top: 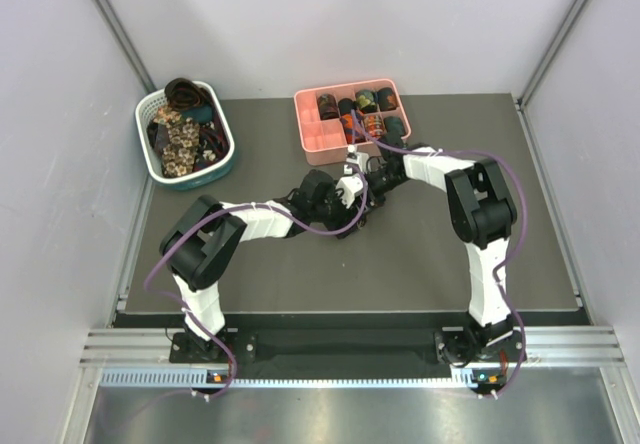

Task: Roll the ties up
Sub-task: Place the rolled tie into the container

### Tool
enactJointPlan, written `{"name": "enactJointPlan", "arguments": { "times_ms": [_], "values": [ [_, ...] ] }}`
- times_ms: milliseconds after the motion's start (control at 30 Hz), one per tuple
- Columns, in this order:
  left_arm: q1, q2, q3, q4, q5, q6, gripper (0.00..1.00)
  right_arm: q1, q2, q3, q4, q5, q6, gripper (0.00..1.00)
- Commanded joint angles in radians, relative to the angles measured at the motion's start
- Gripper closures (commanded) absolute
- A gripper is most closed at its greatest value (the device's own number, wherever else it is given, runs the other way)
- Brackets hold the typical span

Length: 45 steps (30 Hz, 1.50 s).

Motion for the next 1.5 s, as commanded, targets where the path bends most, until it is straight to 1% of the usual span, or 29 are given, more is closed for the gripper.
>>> {"name": "enactJointPlan", "arguments": {
  "times_ms": [0, 167, 333, 367, 533, 567, 667, 733, 767, 933, 967, 1033, 1067, 1100, 1133, 1167, 1200, 1233, 1267, 1300, 1333, 1367, 1433, 1467],
  "values": [
    [-0.002, 0.017, 0.012, 0.055, -0.009, 0.005, 0.34, 0.061, 0.038, -0.043, -0.065, 0.172, -0.030, 0.41],
    [0.000, 0.017, 0.005, 0.065, -0.009, -0.002, 0.34, 0.092, 0.042, -0.066, -0.045, 0.269, 0.002, 0.39],
    [-0.002, 0.016, -0.002, 0.072, -0.008, -0.008, 0.34, 0.118, 0.049, -0.062, -0.045, 0.335, 0.027, 0.44],
    [-0.002, 0.013, -0.002, 0.074, -0.008, -0.008, 0.34, 0.124, 0.046, -0.059, -0.048, 0.344, 0.032, 0.48],
    [-0.001, -0.001, -0.008, 0.078, -0.009, -0.010, 0.34, 0.124, 0.057, -0.043, -0.068, 0.357, 0.036, 0.64],
    [-0.002, -0.004, -0.011, 0.078, -0.012, -0.010, 0.33, 0.127, 0.060, -0.043, -0.071, 0.355, 0.033, 0.69],
    [-0.002, -0.016, -0.015, 0.077, -0.011, -0.014, 0.33, 0.124, 0.066, -0.036, -0.071, 0.344, 0.029, 0.80],
    [-0.002, -0.027, -0.025, 0.086, -0.009, -0.025, 0.30, 0.121, 0.075, -0.019, -0.078, 0.325, 0.018, 0.85],
    [0.000, -0.049, -0.040, 0.092, -0.008, -0.030, 0.29, 0.115, 0.087, -0.011, -0.084, 0.315, 0.016, 0.90],
    [-0.002, -0.148, -0.100, 0.120, -0.032, -0.076, 0.23, 0.090, 0.089, 0.003, -0.056, 0.210, 0.009, 0.95],
    [-0.002, -0.191, -0.110, 0.123, -0.040, -0.083, 0.22, 0.083, 0.072, 0.001, -0.047, 0.202, 0.015, 0.97],
    [0.000, -0.261, -0.144, 0.134, -0.058, -0.105, 0.20, 0.075, 0.043, -0.029, 0.019, 0.185, 0.042, 1.00],
    [0.000, -0.285, -0.155, 0.135, -0.067, -0.111, 0.19, 0.064, -0.001, -0.046, 0.054, 0.186, 0.056, 1.00],
    [0.000, -0.308, -0.163, 0.134, -0.086, -0.117, 0.18, 0.060, -0.024, -0.077, 0.086, 0.189, 0.090, 1.00],
    [0.002, -0.344, -0.170, 0.131, -0.139, -0.126, 0.16, 0.047, -0.067, -0.091, 0.141, 0.183, 0.104, 1.00],
    [0.002, -0.363, -0.170, 0.111, -0.181, -0.170, 0.15, 0.041, -0.087, -0.103, 0.166, 0.173, 0.114, 1.00],
    [0.002, -0.380, -0.172, 0.103, -0.220, -0.191, 0.13, 0.037, -0.109, -0.137, 0.194, 0.150, 0.159, 1.00],
    [0.002, -0.403, -0.169, 0.098, -0.273, -0.232, 0.10, 0.029, -0.130, -0.155, 0.270, 0.137, 0.179, 1.00],
    [0.009, -0.412, -0.163, 0.091, -0.404, -0.258, 0.07, 0.008, -0.174, -0.177, 0.309, 0.119, 0.200, 1.00],
    [0.015, -0.420, -0.155, 0.065, -0.440, -0.302, 0.01, -0.003, -0.199, -0.224, 0.358, 0.087, 0.258, 1.00],
    [0.023, -0.426, -0.144, 0.059, -0.489, -0.332, 0.01, -0.016, -0.222, -0.246, 0.399, 0.071, 0.286, 1.00],
    [0.038, -0.426, -0.135, 0.052, -0.567, -0.359, 0.01, -0.040, -0.268, -0.267, 0.481, 0.053, 0.309, 1.00],
    [0.058, -0.406, -0.088, 0.008, -0.630, -0.415, 0.01, -0.066, -0.337, -0.324, 0.546, 0.054, 0.377, 1.00],
    [0.075, -0.392, -0.066, -0.010, -0.735, -0.451, 0.01, -0.091, -0.357, -0.336, 0.588, 0.056, 0.400, 1.00]
  ]
}}
